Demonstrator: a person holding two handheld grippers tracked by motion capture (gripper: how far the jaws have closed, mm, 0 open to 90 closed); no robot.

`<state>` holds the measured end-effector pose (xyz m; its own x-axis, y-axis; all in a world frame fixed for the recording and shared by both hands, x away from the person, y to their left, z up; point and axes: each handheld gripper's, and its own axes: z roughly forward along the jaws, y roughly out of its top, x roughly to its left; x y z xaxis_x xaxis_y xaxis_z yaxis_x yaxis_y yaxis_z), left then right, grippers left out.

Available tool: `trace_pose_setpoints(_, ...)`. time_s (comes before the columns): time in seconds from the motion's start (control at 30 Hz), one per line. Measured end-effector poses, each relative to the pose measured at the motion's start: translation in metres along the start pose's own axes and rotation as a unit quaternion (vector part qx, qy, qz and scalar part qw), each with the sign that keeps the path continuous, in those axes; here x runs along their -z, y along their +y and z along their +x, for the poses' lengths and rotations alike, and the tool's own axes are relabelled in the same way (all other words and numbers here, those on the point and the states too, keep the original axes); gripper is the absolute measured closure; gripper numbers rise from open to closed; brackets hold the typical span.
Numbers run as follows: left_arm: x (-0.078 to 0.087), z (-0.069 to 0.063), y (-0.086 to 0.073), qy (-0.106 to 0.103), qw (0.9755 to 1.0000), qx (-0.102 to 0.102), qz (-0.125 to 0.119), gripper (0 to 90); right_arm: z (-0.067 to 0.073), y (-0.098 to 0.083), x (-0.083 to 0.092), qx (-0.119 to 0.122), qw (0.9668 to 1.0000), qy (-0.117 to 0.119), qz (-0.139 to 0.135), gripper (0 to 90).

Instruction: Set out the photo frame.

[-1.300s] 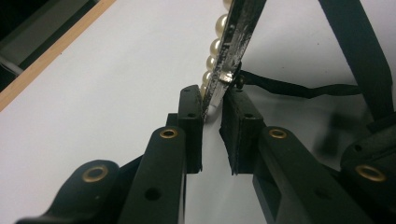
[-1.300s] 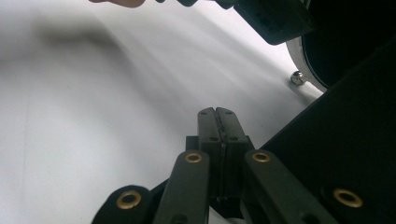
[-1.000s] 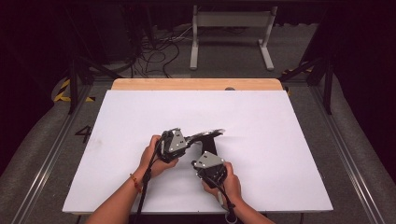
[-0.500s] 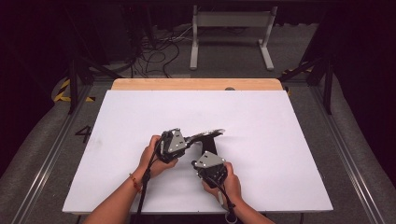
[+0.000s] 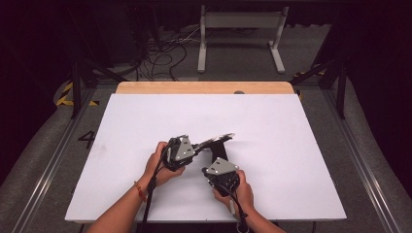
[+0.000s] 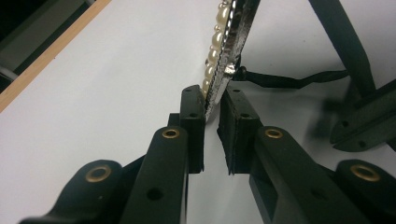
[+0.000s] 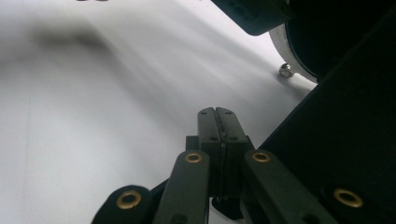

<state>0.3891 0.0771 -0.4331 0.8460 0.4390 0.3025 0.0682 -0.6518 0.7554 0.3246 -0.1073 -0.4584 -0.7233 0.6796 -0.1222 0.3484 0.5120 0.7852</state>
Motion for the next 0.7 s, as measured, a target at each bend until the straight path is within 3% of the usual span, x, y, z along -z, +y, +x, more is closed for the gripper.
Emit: trace_pose_setpoints(0.7, 0.002, -0.006, 0.002, -0.002, 0.9999, -0.014, 0.005, 80.8, -0.012, -0.005, 0.007, -0.02, 0.9997, 0.016, 0.005, 90.0)
